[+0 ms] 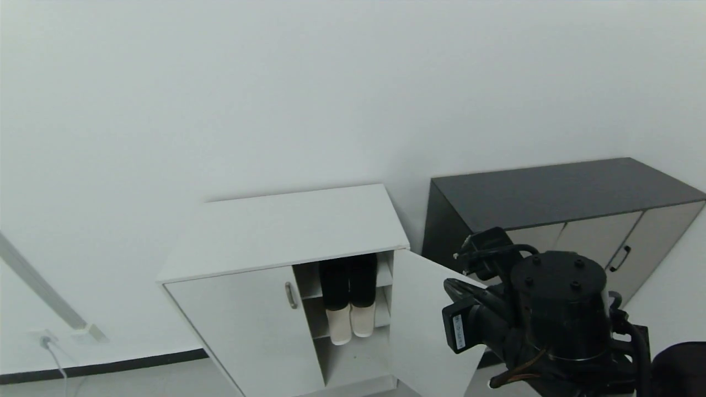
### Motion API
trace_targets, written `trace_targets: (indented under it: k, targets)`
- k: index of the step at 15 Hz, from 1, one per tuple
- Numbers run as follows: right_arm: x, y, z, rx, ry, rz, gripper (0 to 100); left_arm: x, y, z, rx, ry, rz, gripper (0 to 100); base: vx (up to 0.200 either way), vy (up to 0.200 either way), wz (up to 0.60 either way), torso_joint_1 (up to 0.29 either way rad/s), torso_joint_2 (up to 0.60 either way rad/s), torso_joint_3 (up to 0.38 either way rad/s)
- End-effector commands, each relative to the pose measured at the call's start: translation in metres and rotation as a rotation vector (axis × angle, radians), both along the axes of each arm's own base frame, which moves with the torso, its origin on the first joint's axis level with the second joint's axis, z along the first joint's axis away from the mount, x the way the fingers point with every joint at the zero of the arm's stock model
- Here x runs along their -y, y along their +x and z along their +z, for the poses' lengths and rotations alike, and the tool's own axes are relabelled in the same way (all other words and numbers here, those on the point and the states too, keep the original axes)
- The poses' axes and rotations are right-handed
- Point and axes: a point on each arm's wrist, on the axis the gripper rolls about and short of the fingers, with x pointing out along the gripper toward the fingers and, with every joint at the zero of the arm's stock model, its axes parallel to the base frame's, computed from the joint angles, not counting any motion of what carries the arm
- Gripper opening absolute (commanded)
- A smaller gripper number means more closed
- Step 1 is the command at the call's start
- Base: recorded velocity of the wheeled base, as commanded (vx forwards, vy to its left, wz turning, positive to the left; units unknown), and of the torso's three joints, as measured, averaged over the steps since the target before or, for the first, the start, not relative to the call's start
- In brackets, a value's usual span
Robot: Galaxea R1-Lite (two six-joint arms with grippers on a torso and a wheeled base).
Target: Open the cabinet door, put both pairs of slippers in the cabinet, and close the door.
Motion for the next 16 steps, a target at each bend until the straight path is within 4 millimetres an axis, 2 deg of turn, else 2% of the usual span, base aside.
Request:
trace_targets:
  k: [1,5,11,12,16]
  targets:
    - [0.003,0.010,-0.005,-0.004,-0.009,-0.034,0,0.000,0.000,0.000,-0.001,0.000,0.000,0,0.000,0.000,0.00,0.000,0.00,0.000]
    - [0.010,0.029,-0.012,0.015,-0.024,-0.090,0,0.000,0.000,0.000,0.000,0.000,0.000,0,0.000,0.000,0.00,0.000,0.00,0.000]
    - [0.014,0.050,-0.019,0.002,-0.031,-0.140,0,0.000,0.000,0.000,-0.001,0.001,0.000,0,-0.200,0.000,0.00,0.006,0.00,-0.001]
    - [0.015,0.057,-0.022,-0.002,-0.033,-0.159,0,0.000,0.000,0.000,0.000,0.001,0.000,0,-0.200,0.000,0.00,-0.007,0.01,0.007]
    - [0.029,0.097,-0.035,-0.033,-0.029,-0.234,0,0.000,0.000,0.000,-0.001,0.001,0.000,0,0.000,0.000,0.00,0.000,0.00,0.000]
